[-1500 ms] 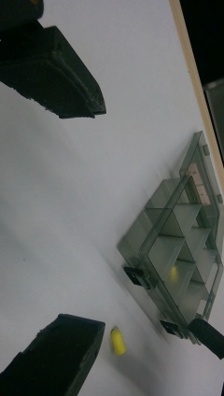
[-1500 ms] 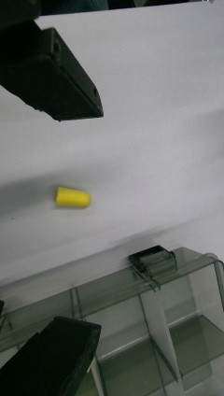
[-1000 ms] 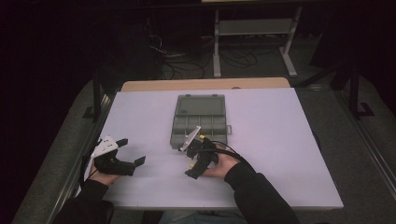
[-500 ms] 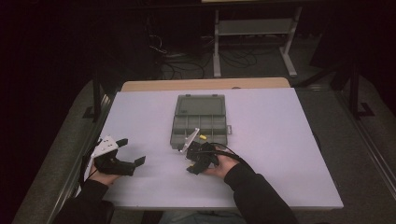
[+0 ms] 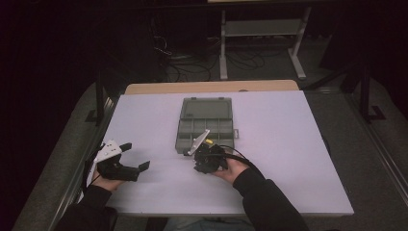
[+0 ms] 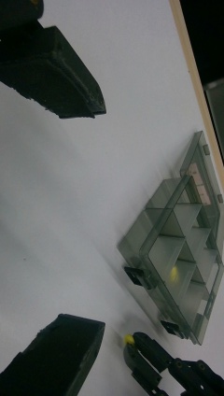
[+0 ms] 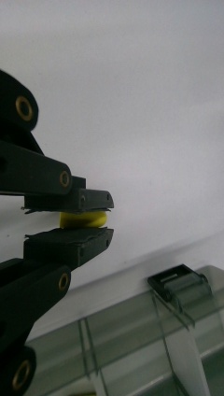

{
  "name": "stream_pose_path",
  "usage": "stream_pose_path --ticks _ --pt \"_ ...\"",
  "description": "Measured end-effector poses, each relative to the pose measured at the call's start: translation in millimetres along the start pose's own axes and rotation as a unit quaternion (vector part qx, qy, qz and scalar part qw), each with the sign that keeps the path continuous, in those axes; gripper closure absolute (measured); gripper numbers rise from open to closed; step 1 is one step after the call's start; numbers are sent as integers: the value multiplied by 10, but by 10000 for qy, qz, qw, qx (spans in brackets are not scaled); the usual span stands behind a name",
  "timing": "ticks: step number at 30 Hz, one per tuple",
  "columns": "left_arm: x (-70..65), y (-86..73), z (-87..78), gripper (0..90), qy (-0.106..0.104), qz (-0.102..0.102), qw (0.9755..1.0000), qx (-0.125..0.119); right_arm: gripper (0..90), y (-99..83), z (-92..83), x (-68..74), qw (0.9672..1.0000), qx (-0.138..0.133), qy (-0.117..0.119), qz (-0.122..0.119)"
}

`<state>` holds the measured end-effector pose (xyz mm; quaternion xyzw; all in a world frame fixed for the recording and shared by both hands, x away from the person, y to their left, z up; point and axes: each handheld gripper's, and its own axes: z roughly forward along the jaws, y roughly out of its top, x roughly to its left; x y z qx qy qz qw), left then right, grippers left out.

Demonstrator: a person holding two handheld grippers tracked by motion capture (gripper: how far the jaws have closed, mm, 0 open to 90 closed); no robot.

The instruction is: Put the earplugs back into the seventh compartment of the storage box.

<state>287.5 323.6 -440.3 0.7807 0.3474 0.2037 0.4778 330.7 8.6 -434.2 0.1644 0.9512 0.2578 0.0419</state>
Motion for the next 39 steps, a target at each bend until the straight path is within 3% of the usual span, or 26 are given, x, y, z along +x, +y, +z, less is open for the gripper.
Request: stream_pose_path --ticks 19,39 --pt "-1 0 3 0 3 12 10000 9 796 102 -510 -109 9993 -211 -296 -13" --pt "-2 0 2 0 9 11 10000 5 796 233 -765 -298 9984 -218 -524 0"
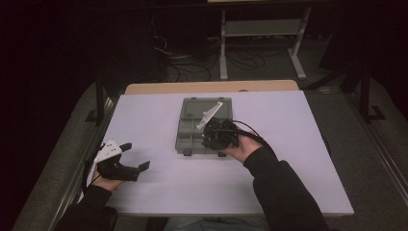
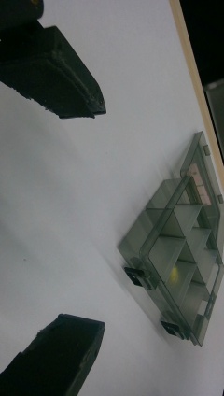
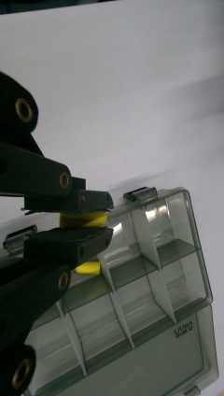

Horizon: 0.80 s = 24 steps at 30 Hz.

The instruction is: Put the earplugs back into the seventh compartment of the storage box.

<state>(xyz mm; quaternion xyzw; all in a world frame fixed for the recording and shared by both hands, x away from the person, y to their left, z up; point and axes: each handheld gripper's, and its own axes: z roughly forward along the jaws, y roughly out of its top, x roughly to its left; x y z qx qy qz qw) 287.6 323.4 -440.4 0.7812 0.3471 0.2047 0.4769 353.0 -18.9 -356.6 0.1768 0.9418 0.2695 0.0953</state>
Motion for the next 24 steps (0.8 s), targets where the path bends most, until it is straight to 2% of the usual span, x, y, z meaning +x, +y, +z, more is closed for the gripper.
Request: stream_pose_path --ticks 10,16,24 --pt "-1 0 1 0 -8 -1 10000 8 796 -1 -11 -181 9998 22 -114 160" --pt "0 0 0 0 -5 -1 10000 -1 796 -37 54 -309 9992 91 -162 347" --pt "0 0 -1 0 -8 -1 10000 -5 795 -45 163 -414 9984 179 -199 498"
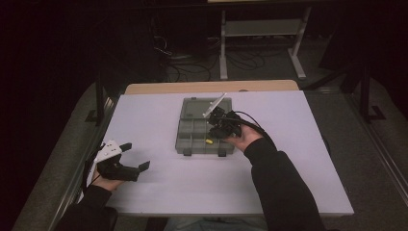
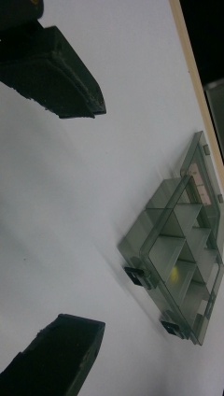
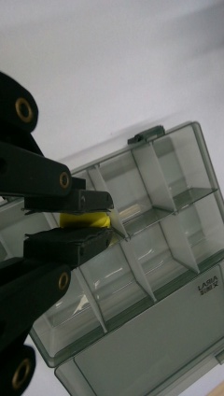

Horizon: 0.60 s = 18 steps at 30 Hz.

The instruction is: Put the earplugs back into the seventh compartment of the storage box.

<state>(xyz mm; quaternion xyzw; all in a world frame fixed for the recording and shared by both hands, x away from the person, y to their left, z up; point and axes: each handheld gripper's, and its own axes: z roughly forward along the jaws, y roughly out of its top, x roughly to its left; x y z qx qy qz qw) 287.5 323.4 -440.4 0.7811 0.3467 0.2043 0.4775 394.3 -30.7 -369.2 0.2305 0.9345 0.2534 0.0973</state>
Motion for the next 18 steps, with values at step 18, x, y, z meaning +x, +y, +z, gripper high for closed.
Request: stream_pose_path --ticks 18 --pt "2 -1 -1 0 -6 -6 10000 2 793 -21 329 -155 9991 324 149 239"
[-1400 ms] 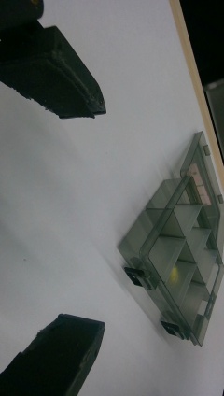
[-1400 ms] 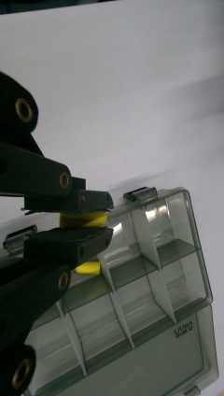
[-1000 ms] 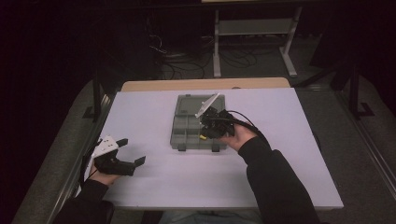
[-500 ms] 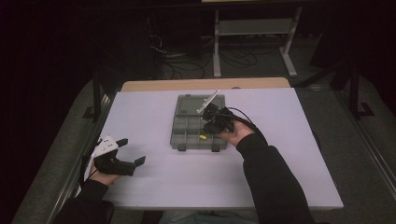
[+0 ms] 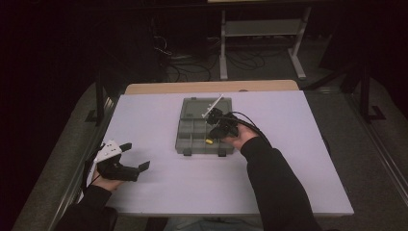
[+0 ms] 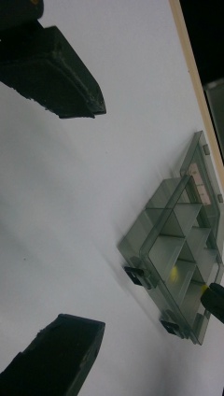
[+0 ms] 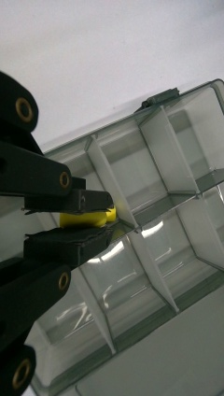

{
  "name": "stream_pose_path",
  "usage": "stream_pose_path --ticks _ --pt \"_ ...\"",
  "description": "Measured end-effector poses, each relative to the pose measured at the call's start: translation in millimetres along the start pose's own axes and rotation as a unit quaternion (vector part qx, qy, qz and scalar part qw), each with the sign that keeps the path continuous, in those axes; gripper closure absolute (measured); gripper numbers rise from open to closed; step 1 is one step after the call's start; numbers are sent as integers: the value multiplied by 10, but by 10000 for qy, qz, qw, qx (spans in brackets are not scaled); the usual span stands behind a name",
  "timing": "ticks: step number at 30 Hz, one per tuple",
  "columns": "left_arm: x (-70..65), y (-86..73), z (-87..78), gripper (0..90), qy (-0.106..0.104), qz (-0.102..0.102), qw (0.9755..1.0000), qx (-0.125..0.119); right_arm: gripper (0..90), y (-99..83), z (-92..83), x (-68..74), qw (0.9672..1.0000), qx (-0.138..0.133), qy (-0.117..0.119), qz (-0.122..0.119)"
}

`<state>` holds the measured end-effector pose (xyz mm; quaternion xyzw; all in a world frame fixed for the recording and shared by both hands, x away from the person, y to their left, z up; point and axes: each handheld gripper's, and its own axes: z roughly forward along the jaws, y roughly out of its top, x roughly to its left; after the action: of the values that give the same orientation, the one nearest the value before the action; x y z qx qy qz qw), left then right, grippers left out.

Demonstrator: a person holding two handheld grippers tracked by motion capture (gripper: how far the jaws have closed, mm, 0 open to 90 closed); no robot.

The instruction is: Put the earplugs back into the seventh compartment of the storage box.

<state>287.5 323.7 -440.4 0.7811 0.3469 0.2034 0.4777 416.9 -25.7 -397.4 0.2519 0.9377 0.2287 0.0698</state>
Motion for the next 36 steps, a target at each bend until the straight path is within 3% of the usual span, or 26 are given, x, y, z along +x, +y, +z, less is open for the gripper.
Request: stream_pose_path --ticks 10,17,21,24,29,36 --pt "0 -1 -4 0 -3 -3 10000 -1 781 -68 166 -32 9998 103 118 153" --pt "-2 -1 -3 0 -10 4 10000 5 650 -74 123 -46 9996 -31 163 235" --pt "-2 -2 -2 0 -13 4 10000 4 482 -82 50 -43 9994 -199 88 262" --pt "-2 -3 -3 0 -9 -13 10000 2 255 -102 -19 -44 9993 -284 -8 231" --pt "-4 -3 1 0 -17 3 10000 4 5 -172 -114 -63 9986 -405 -206 287" --pt "-3 -3 3 0 -11 0 10000 14 0 -300 -272 -156 9949 -755 -340 582"
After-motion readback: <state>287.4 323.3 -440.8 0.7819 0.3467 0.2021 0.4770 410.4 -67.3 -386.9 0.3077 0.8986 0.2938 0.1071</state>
